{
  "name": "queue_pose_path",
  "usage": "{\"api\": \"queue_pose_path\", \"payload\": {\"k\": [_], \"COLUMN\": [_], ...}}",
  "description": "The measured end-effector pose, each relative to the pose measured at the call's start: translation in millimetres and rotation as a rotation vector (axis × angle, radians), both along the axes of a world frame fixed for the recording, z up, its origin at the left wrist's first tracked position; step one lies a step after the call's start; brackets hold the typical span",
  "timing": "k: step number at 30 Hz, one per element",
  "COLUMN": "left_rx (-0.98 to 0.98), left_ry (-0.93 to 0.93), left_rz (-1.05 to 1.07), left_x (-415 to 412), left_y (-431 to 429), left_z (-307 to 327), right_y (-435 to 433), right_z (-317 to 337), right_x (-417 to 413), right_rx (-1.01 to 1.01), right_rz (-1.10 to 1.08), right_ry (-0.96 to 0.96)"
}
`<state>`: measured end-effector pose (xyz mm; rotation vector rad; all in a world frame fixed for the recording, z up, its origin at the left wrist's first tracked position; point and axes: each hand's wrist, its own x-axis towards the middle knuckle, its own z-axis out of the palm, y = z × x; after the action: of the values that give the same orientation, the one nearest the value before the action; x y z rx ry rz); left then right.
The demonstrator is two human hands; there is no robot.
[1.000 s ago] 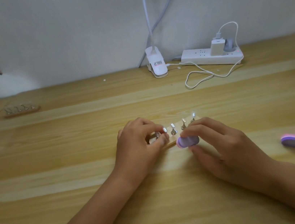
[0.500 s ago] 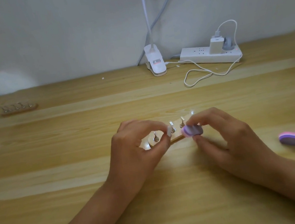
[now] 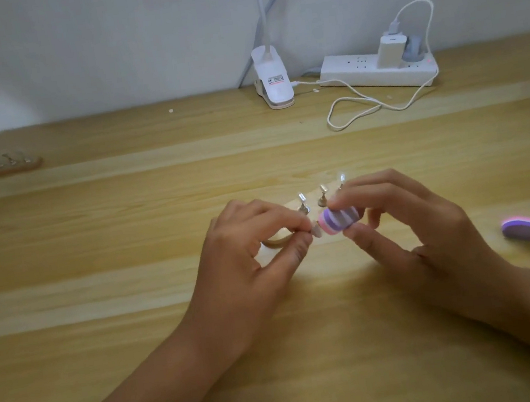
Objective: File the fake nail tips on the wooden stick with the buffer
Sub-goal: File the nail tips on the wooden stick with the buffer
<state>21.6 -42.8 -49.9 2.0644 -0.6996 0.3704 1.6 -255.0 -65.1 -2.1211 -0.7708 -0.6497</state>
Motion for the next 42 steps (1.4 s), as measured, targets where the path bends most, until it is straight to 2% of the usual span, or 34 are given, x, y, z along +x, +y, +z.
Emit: {"api": "queue_pose_path", "payload": {"k": [13, 20, 26, 35, 42], "left_rx": [0.085, 0.028, 0.052, -0.090, -0.217], "left_ry": [-0.065, -0.037, -0.035, 0.055, 0.128], "left_rz": [-0.005, -0.011, -0.027, -0.119, -0.073], "left_x": [3.0, 4.2, 4.9, 1.5, -0.9], "left_y": [-1.7, -2.0, -1.4, -2.7, -4.2], "left_z": [-4.7, -8.3, -7.5, -0.3, 2.9], "right_y": [1.6, 1.2, 3.4, -2.3, -13.6], "right_z": [-0.3, 2.3, 3.1, 3.3, 6.7], "right_x": [2.9, 1.5, -0.7, 4.1, 0.3], "right_rx": [-0.067, -0.116, -0.136, -0.015, -0.045], "right_rz": [-0.031, 0.007, 0.045, -0.109, -0.167], "right_ry": [0.033, -0.015, -0.049, 0.005, -0.038]}}
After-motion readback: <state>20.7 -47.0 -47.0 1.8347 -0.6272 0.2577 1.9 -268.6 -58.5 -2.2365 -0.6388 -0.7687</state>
